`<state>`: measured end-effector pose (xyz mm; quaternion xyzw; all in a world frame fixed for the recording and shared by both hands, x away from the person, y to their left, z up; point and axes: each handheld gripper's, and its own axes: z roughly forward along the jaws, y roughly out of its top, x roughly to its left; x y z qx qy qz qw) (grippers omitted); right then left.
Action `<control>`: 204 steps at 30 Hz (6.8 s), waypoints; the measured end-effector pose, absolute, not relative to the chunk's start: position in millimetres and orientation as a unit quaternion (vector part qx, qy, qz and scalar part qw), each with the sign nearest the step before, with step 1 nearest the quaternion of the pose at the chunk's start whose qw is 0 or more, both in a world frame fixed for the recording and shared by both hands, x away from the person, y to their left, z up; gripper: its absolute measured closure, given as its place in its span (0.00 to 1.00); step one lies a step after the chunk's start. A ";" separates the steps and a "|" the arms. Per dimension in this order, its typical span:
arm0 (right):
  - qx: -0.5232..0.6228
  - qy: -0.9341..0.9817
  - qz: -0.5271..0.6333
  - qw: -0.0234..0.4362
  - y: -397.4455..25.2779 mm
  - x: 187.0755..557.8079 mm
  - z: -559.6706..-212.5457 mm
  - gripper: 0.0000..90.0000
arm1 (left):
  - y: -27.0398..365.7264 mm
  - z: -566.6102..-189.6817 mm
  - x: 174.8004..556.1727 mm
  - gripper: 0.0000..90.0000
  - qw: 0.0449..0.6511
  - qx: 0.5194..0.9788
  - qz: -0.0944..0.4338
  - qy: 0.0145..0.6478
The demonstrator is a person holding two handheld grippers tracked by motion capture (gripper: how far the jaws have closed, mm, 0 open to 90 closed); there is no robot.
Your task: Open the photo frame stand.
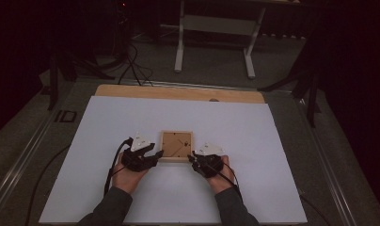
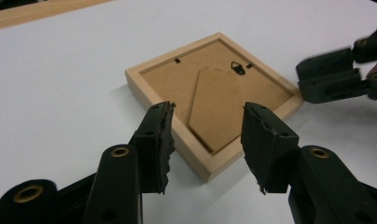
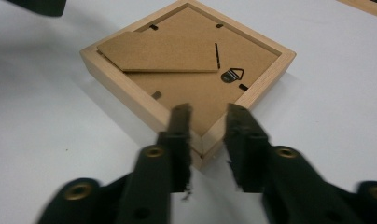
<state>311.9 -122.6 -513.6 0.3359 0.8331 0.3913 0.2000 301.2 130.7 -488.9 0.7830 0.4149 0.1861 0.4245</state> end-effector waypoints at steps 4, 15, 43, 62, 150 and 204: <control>0.333 0.834 0.389 0.206 -120.9 311.2 -515.1 0.97 | 124.1 -484.6 307.1 0.60 0.419 0.793 0.179 0.405; 0.334 0.834 0.389 0.204 -120.2 311.9 -516.0 1.00 | 107.4 -483.6 323.5 0.60 0.385 0.818 0.172 0.391; 0.336 0.833 0.392 0.199 -121.5 313.7 -516.2 1.00 | 87.7 -500.3 340.4 0.56 0.333 0.847 0.159 0.384; 0.336 0.833 0.392 0.200 -121.4 313.6 -516.3 1.00 | 85.7 -501.8 341.8 0.56 0.319 0.852 0.155 0.385; 0.334 0.834 0.392 0.199 -121.7 314.0 -516.2 1.00 | 95.3 -488.0 362.2 0.59 0.339 0.808 0.017 0.481; 0.360 0.808 0.424 0.194 -137.6 326.8 -494.1 0.83 | 89.7 -485.8 344.3 0.59 0.344 0.817 0.132 0.443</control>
